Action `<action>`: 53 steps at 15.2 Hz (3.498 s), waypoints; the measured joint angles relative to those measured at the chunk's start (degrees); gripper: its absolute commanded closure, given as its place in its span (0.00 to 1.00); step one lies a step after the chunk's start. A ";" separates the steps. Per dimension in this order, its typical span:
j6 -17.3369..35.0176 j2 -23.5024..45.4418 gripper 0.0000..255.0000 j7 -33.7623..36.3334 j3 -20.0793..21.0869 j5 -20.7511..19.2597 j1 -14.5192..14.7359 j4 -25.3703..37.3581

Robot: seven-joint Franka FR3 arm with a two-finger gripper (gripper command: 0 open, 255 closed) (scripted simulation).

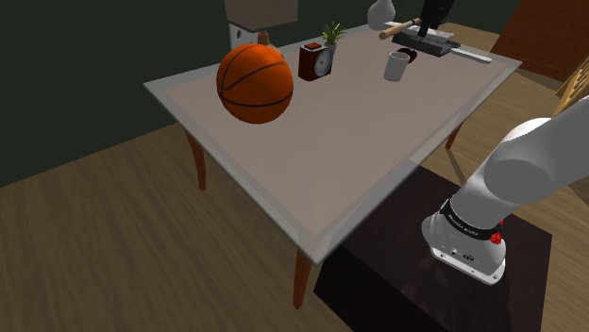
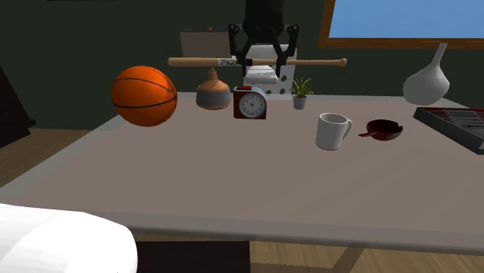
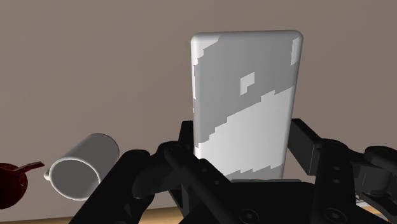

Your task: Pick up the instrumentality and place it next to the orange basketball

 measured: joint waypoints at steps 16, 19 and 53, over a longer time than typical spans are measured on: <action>-5.46 2.83 1.00 8.70 6.51 3.12 3.70 7.41; -5.54 3.59 1.00 12.68 9.19 4.13 5.21 8.02; 10.07 15.01 1.00 28.19 18.33 8.30 12.03 3.29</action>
